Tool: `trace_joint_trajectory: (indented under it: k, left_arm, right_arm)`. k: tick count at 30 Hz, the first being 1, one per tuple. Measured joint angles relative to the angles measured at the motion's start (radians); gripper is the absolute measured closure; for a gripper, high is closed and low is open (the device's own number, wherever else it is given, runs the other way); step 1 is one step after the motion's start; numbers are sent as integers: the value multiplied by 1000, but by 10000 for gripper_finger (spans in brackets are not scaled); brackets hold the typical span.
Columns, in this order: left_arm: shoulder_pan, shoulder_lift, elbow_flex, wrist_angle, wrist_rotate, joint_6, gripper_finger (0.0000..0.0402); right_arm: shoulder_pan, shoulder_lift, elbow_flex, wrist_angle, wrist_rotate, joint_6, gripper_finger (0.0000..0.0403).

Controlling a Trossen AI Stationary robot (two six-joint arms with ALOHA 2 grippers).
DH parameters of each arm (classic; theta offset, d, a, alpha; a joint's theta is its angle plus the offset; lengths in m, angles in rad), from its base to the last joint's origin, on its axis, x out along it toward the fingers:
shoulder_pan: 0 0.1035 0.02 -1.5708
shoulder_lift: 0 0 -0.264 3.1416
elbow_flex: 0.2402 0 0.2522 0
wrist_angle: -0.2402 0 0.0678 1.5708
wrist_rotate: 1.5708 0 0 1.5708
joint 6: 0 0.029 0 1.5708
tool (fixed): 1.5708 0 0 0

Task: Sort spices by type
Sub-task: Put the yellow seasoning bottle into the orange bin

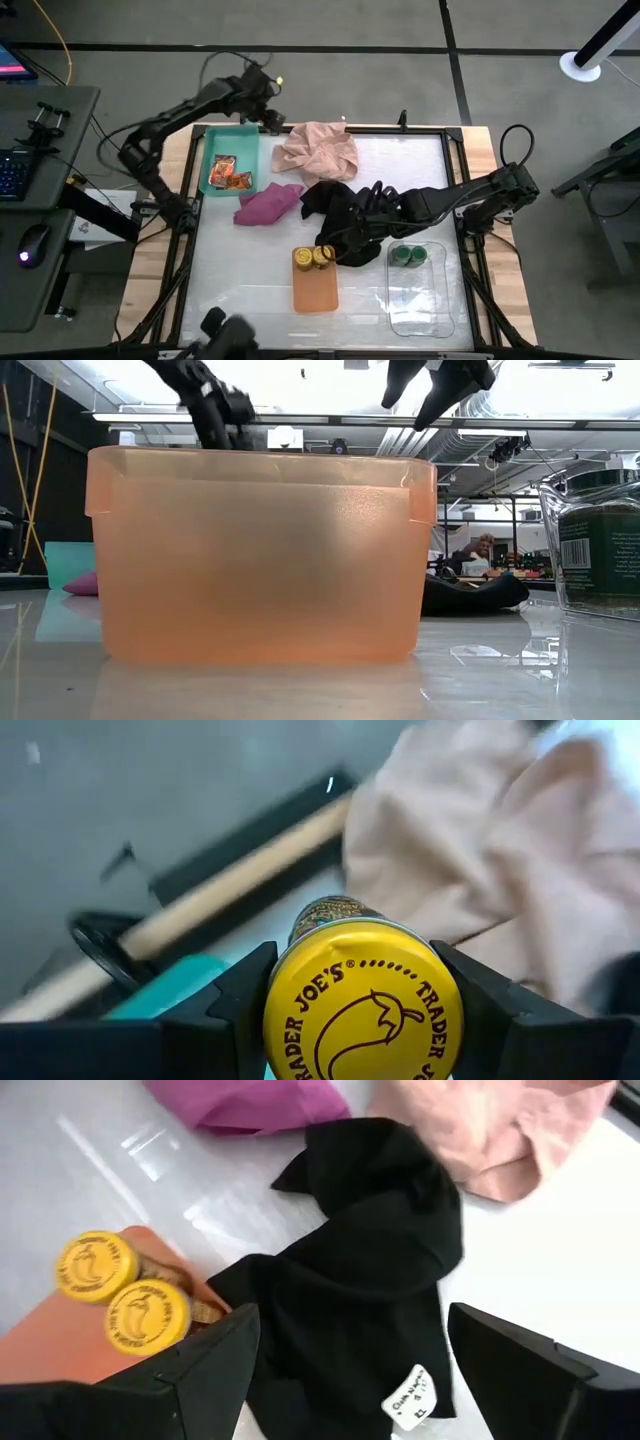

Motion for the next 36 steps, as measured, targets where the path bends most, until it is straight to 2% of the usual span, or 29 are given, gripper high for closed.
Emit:
trace_joint_trajectory:
  k: [3,7,12,17,21,25,31,36]
  left_arm:
    - [-53,-120,6,-3,1,30,211]
    - [-215,-269,6,-46,-2,32,211]
    - [-543,-366,4,-116,-57,-34,211]
    - [-921,-369,4,-105,-111,-136,211]
    - [-1181,-319,4,-3,-168,-156,211]
    - [-1331,-223,4,127,-236,-149,211]
    - [-1377,33,62,174,-207,-211,211]
    - [-1365,216,212,55,-226,-291,211]
  right_arm:
    - [1,0,0,-38,22,32,84]
    - [20,0,0,-155,43,144,84]
    - [80,0,0,-329,36,335,84]
    - [155,0,0,-446,-3,463,84]
    - [216,0,0,-487,-19,526,84]
    - [259,0,0,-486,-23,527,84]
    - [332,0,0,-486,-33,510,84]
    - [404,0,0,-486,-5,524,84]
